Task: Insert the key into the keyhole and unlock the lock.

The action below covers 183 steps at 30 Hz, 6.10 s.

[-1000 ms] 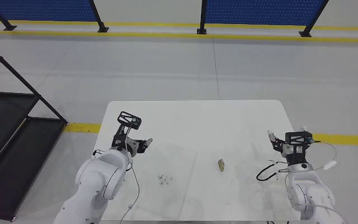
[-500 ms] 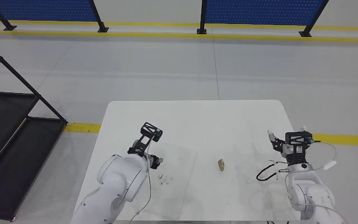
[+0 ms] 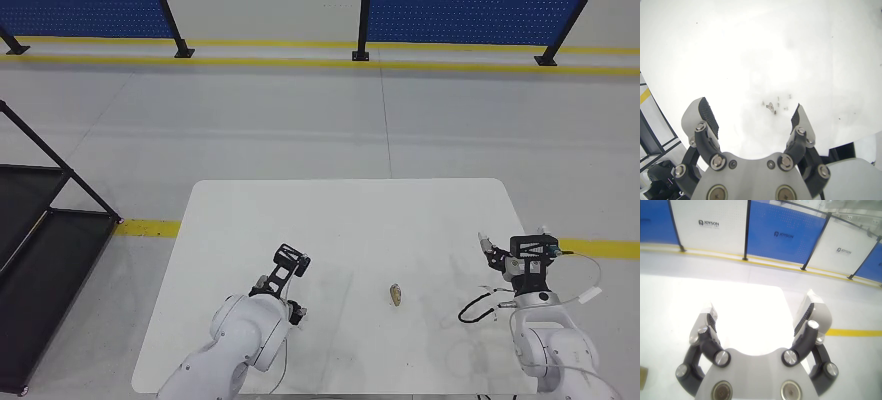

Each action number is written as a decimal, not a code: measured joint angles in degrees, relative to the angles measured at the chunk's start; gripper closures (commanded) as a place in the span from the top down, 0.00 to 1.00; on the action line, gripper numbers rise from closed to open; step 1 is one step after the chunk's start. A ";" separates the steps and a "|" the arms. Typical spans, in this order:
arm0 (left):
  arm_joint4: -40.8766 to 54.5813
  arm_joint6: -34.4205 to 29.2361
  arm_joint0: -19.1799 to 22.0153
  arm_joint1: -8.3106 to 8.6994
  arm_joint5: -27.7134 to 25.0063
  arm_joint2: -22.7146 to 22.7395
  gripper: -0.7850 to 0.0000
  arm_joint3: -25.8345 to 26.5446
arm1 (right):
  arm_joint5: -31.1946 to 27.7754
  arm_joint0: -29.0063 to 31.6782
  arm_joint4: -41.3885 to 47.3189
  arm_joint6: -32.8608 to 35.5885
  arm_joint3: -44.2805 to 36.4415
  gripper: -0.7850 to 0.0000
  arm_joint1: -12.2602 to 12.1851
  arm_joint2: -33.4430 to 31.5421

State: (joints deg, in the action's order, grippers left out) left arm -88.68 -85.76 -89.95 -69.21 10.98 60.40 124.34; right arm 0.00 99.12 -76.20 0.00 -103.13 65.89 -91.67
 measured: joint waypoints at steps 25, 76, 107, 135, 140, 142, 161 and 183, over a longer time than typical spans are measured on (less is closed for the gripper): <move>0.32 -0.43 -0.12 -0.90 -3.99 -0.50 0.62 -4.47 | 0.00 0.00 0.00 0.00 0.00 1.00 0.00 0.00; 0.56 -0.33 0.12 -2.32 -7.73 -1.63 0.23 -5.34 | 0.00 0.00 0.00 0.00 0.00 1.00 0.00 0.00; -1.26 -1.37 -1.23 -2.73 -8.24 -0.32 0.00 -4.08 | 0.00 0.00 0.00 0.00 0.00 1.00 0.00 0.00; 14.60 12.25 -6.96 -2.13 -10.19 10.08 0.00 -0.43 | 0.00 0.00 0.00 0.00 0.00 1.00 0.00 0.00; 19.83 12.01 -6.68 -1.81 -11.41 13.68 0.00 -1.29 | 0.00 0.00 0.00 0.00 0.00 1.00 0.00 0.00; 18.33 12.70 -6.68 -1.61 -11.56 14.40 0.00 -1.15 | 0.00 0.00 0.00 0.00 0.00 1.00 0.00 0.00; -33.84 12.00 -7.14 -2.14 -9.54 -0.98 0.00 -2.82 | 0.00 0.00 0.00 0.00 0.00 1.00 0.00 0.00; 20.15 11.37 -2.95 -3.70 -12.13 17.09 0.00 -1.56 | 0.00 0.00 0.00 0.00 0.00 1.00 0.00 0.00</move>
State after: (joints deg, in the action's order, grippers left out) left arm -68.53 -74.40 -92.89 -72.91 -1.14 77.49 122.78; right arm 0.00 99.12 -76.20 0.00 -103.13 65.89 -91.67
